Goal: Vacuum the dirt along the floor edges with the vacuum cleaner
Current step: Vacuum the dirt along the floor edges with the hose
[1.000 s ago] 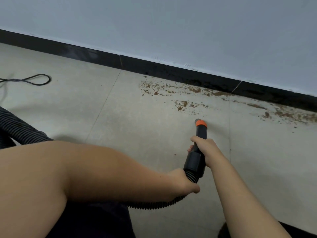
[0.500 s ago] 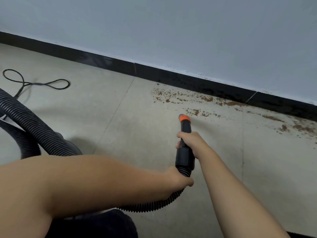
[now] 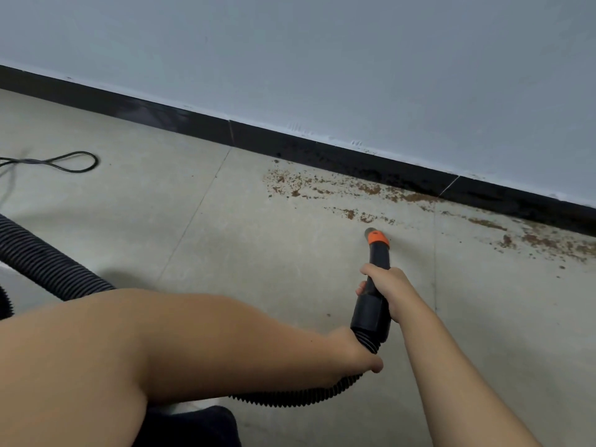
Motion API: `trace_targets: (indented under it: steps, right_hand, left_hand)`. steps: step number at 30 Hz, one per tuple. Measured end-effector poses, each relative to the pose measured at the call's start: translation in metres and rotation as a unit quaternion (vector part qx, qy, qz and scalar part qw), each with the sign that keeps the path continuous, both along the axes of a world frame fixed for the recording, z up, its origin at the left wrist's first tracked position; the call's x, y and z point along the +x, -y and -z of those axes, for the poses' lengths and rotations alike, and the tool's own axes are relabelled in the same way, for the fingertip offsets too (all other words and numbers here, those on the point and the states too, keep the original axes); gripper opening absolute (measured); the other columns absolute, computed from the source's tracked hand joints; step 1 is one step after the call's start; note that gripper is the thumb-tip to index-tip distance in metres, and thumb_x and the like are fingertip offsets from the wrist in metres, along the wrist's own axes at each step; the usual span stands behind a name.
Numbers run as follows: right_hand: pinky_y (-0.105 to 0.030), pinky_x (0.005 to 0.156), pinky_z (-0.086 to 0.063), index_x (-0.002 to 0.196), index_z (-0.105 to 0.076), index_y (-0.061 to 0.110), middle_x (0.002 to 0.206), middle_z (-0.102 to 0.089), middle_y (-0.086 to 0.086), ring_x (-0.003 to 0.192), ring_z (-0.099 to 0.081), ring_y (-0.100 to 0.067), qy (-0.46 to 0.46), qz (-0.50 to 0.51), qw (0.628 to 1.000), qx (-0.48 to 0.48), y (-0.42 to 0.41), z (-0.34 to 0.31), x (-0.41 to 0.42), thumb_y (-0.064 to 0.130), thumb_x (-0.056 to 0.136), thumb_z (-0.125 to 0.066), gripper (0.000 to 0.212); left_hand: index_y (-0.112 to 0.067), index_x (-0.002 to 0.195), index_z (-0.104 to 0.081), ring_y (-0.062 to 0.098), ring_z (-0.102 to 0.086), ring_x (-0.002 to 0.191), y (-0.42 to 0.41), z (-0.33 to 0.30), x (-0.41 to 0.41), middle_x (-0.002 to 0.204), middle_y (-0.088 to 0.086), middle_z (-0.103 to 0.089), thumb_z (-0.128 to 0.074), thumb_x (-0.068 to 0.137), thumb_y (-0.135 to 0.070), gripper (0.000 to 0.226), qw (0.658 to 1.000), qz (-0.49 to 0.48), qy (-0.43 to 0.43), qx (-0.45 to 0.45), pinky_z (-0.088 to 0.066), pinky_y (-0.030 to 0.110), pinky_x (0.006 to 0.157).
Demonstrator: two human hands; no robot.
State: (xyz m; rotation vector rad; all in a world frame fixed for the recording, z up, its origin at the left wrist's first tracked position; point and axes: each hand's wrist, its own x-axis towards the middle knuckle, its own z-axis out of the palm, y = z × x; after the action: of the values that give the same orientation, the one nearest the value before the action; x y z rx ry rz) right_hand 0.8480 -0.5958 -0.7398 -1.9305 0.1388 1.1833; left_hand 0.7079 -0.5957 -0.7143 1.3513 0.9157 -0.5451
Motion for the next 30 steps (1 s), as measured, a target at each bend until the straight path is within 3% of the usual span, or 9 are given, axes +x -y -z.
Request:
trace_targets:
  steps: [6,11,14,19,24,30]
  right_hand:
    - [-0.028,0.051,-0.049,0.105,-0.052,0.002,0.065,-0.062,-0.012,0.048,-0.061,-0.020,0.020,0.035,0.999,-0.014,0.004,-0.003,0.025,0.011,0.085,-0.059,0.023]
    - [-0.035,0.059,-0.053,0.103,-0.051,0.002,0.061,-0.061,-0.011,0.051,-0.060,-0.022,0.018,-0.002,1.000,-0.002,-0.023,-0.006,0.026,0.010,0.085,-0.060,0.021]
    - [-0.031,0.053,-0.052,0.095,-0.052,0.004,0.056,-0.061,-0.010,0.043,-0.061,-0.020,0.013,-0.049,0.999,-0.008,-0.037,-0.009,0.017,0.010,0.085,-0.061,0.015]
    - [-0.028,0.049,-0.051,0.097,-0.051,0.004,0.057,-0.060,-0.010,0.041,-0.060,-0.019,0.010,-0.104,0.995,-0.004,-0.054,-0.011,0.004,0.009,0.084,-0.060,0.017]
    - [-0.025,0.045,-0.049,0.108,-0.051,0.002,0.060,-0.062,-0.010,0.041,-0.060,-0.018,0.010,-0.159,0.987,0.003,-0.076,-0.012,-0.012,0.010,0.085,-0.060,0.026]
    - [-0.025,0.049,-0.048,0.108,-0.050,0.001,0.060,-0.062,-0.010,0.043,-0.061,-0.018,0.016,-0.231,0.973,0.008,-0.110,-0.011,-0.036,0.009,0.084,-0.058,0.027]
  left_hand:
    - [-0.020,0.076,-0.044,0.014,-0.044,0.061,-0.004,-0.002,0.021,0.072,0.001,-0.044,-0.064,0.082,-0.015,0.022,1.000,0.011,0.011,0.013,-0.040,0.023,0.056]
    - [-0.021,0.075,-0.042,0.014,-0.044,0.062,-0.019,-0.004,0.023,0.071,0.001,-0.044,-0.063,0.084,-0.017,0.023,0.999,-0.022,0.012,0.022,-0.042,0.027,0.061]
    - [-0.025,0.070,-0.039,0.016,-0.051,0.077,-0.027,0.000,0.018,0.072,-0.006,-0.045,-0.064,0.084,-0.030,0.030,0.995,0.014,-0.020,0.100,-0.042,0.027,0.075]
    - [-0.024,0.069,-0.037,0.019,-0.051,0.088,-0.032,0.003,0.010,0.073,-0.007,-0.045,-0.065,0.084,-0.030,0.032,0.992,-0.015,-0.035,0.123,-0.043,0.026,0.078]
    - [-0.024,0.070,-0.041,0.008,-0.049,0.064,-0.040,0.004,0.000,0.073,-0.006,-0.048,-0.064,0.085,-0.020,0.028,0.990,-0.078,-0.018,0.112,-0.044,0.025,0.075]
    - [-0.020,0.069,-0.045,0.009,-0.048,0.061,-0.055,0.005,-0.018,0.071,-0.005,-0.049,-0.062,0.086,-0.020,0.024,0.983,-0.136,-0.019,0.120,-0.043,0.027,0.072]
